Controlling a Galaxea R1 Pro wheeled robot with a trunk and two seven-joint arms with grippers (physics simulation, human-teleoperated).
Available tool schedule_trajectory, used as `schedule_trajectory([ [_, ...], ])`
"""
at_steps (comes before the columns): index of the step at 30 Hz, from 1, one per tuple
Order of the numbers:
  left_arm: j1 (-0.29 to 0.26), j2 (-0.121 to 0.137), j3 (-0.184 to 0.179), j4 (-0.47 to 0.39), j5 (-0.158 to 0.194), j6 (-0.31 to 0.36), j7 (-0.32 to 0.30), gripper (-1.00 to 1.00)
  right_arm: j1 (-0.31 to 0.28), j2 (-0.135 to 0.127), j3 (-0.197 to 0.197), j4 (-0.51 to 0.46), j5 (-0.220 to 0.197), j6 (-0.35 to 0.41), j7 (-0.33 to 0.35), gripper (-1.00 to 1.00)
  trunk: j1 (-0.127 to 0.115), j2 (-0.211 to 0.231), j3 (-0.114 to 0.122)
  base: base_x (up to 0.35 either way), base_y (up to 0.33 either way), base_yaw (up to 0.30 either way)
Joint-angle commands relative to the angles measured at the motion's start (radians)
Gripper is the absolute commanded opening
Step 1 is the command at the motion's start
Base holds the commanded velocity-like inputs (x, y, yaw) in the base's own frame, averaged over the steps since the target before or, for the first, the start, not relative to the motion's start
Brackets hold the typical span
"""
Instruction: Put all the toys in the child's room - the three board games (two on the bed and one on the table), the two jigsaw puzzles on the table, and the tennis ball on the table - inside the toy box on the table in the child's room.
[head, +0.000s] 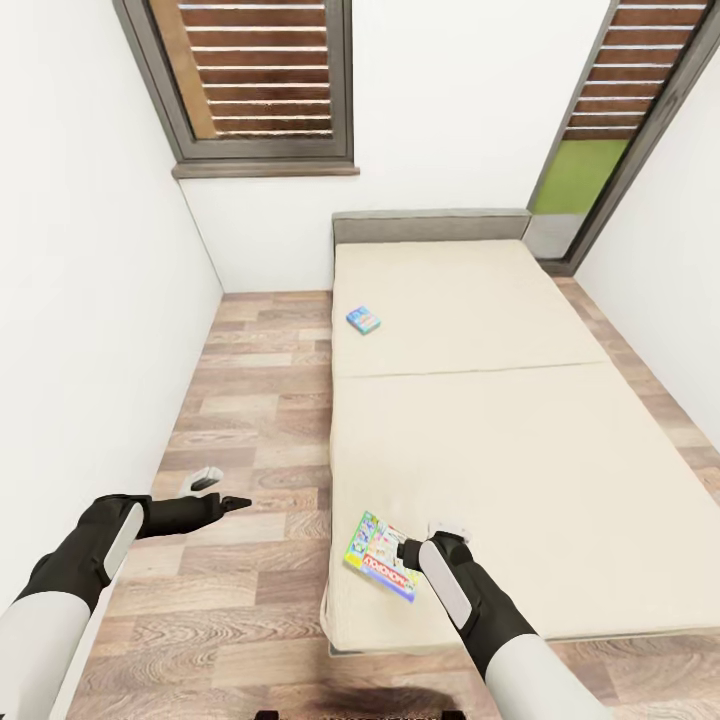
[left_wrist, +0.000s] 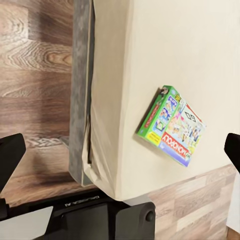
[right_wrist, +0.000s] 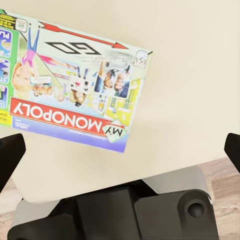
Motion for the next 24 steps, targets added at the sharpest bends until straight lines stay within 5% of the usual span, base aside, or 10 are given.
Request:
schedule_trajectory([
  [1, -0.001, 0.000, 0.002, 0.000, 0.000, 0.005, -0.003, 1.00, -0.001, -0.001, 0.003, -0.001, -0.010, 0.001, -0.010, 1.00, 0.000, -0.002, -0.003, 0.000, 0.000, 0.000],
  [24, -0.001, 0.000, 0.002, 0.000, 0.000, 0.005, -0.002, 1.00, -0.001, 0.000, 0.004, -0.003, -0.007, -0.005, -0.011, 1.00, 0.000, -0.002, -0.041, 0.082, 0.009, 0.000],
])
